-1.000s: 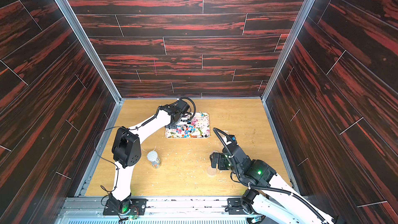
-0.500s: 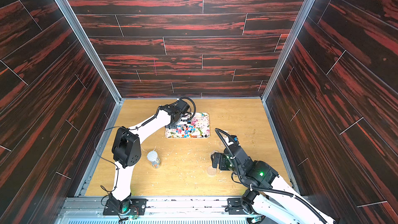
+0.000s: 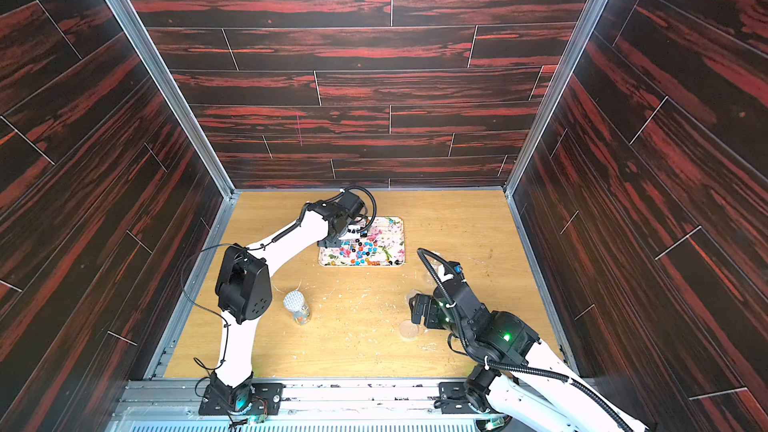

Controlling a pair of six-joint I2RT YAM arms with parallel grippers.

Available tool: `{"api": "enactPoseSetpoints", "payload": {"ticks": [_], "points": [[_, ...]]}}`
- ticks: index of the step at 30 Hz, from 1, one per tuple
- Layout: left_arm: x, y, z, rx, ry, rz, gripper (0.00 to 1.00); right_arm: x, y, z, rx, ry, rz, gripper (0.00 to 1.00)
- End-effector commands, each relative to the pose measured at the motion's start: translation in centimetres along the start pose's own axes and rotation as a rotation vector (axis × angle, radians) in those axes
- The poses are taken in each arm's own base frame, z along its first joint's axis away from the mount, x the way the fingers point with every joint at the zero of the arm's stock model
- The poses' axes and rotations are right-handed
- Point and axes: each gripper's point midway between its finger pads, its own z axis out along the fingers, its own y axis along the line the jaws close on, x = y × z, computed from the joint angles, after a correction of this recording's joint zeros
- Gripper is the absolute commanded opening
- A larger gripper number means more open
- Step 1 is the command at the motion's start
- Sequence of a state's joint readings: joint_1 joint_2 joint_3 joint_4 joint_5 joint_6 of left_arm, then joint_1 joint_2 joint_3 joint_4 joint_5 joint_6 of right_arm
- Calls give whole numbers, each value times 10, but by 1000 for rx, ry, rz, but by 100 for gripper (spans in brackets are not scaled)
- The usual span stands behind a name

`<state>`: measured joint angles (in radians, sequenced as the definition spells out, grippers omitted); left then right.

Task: Pour the candies out of the jar
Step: 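Pour the candies out of the jar onto the tray.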

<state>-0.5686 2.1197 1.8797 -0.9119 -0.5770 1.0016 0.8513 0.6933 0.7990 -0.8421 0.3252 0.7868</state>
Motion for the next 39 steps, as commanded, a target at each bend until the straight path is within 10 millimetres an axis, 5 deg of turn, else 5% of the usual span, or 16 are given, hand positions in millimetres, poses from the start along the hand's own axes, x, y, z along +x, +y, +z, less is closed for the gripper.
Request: {"api": "enactPoseSetpoints", "payload": {"ticks": [1, 7, 15, 24, 39], "points": [[8, 14, -20, -28, -23, -17, 48, -1, -3, -1, 18, -4, 19, 99], [8, -15, 13, 78, 20, -46, 48, -1, 0, 1, 8, 0, 18, 99], [8, 4, -2, 26, -19, -75, 48, -6, -1, -4, 11, -20, 20, 99], [-1, -10, 3, 56, -99, -173, 48, -8, 5, -7, -36, -37, 24, 99], [-13, 31, -63, -29, -374, -359, 48, -32, 11, -31, -59, -131, 12, 95]]}}
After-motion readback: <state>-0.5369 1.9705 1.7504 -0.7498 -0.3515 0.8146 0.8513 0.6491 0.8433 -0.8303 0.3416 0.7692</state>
